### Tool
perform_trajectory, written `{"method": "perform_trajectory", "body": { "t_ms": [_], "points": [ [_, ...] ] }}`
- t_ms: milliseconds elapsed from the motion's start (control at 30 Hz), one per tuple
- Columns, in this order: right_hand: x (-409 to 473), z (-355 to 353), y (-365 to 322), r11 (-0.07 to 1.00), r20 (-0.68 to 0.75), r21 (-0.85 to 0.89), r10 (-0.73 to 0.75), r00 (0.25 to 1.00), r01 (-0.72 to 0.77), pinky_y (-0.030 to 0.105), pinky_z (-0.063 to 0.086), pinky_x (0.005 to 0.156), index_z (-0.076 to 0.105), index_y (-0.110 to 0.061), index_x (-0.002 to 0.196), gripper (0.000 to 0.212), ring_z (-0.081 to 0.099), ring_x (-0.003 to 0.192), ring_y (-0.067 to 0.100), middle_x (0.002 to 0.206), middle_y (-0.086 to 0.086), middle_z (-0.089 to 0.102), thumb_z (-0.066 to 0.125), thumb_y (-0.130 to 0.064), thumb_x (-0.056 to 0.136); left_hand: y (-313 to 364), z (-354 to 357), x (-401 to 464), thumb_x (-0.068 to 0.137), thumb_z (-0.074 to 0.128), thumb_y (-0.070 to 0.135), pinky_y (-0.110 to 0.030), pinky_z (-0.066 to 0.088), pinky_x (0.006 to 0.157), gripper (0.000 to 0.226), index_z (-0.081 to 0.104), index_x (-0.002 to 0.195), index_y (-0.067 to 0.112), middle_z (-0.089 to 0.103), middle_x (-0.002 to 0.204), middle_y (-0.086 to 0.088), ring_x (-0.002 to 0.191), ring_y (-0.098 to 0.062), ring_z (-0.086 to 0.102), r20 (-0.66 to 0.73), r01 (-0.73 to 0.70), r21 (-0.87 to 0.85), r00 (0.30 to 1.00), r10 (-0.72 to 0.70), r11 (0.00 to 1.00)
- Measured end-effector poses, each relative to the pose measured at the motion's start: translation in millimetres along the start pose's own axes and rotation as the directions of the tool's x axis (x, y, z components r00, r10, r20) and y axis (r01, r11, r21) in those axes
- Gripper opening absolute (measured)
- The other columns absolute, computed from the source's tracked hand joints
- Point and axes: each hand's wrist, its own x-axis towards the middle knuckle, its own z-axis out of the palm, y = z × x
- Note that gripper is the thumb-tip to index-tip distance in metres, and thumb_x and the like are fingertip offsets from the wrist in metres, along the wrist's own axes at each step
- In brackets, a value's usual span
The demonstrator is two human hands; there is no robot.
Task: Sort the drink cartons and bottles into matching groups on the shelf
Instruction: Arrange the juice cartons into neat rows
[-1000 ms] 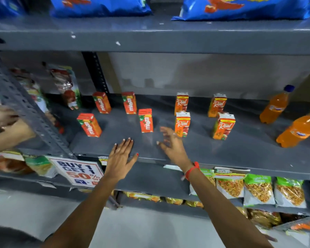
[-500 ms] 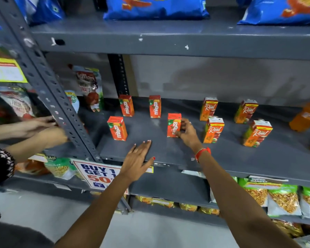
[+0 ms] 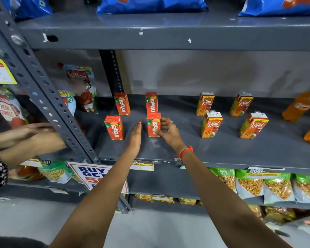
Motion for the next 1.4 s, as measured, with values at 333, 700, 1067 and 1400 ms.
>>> {"method": "perform_trajectory", "body": {
  "t_ms": [333, 700, 1067, 1400],
  "points": [
    [-2, 8, 5, 0.981, 0.0, 0.132, 0.144, 0.99, -0.142, 0.046, 0.043, 0.106, 0.056, -0.007, 0.12, 0.041, 0.059, 0.115, 0.026, 0.123, 0.017, 0.062, 0.038, -0.036, 0.097, 2, 9, -1, 0.097, 0.03, 0.031, -0.028, 0.033, 0.098, 0.032, 0.052, 0.118, 0.02, 0.053, 0.128, -0.007, 0.113, -0.015, 0.048, 0.071, -0.077, 0.017, 0.995, 0.075, 0.997],
    [-14, 13, 3, 0.979, -0.055, 0.137, 0.158, 0.986, -0.149, 0.038, 0.046, 0.103, 0.051, -0.01, 0.126, 0.043, 0.058, 0.114, 0.021, 0.127, 0.012, 0.061, 0.039, -0.039, 0.097, 5, 14, -10, 0.098, 0.029, 0.028, -0.022, 0.029, 0.092, 0.04, 0.046, 0.127, 0.007, 0.049, 0.136, -0.014, 0.118, -0.017, 0.045, -0.049, -0.044, 0.06, 0.998, 0.047, 0.997],
    [-85, -80, 38, 0.978, -0.454, 0.171, 0.189, 0.871, -0.124, 0.055, 0.05, 0.092, 0.062, -0.027, 0.08, 0.019, 0.064, 0.091, 0.026, 0.09, 0.007, 0.066, 0.053, -0.04, 0.091, -26, 37, -57, 0.098, 0.032, 0.024, -0.036, 0.034, 0.106, 0.039, 0.043, 0.131, 0.007, 0.05, 0.136, -0.016, 0.125, -0.03, 0.045, -0.442, -0.2, 0.16, 0.861, 0.251, 0.967],
    [-87, -242, 51, 0.964, -0.818, 0.24, 0.265, 0.511, -0.116, 0.027, 0.042, 0.075, 0.061, -0.004, 0.089, 0.025, 0.058, 0.086, 0.026, 0.096, 0.022, 0.066, 0.053, -0.027, 0.092, -5, 161, -93, 0.085, 0.037, 0.003, -0.022, 0.038, 0.096, 0.033, 0.057, 0.111, 0.001, 0.053, 0.113, -0.022, 0.108, -0.01, 0.048, -0.402, -0.581, 0.278, 0.653, 0.642, 0.765]
  ]
}}
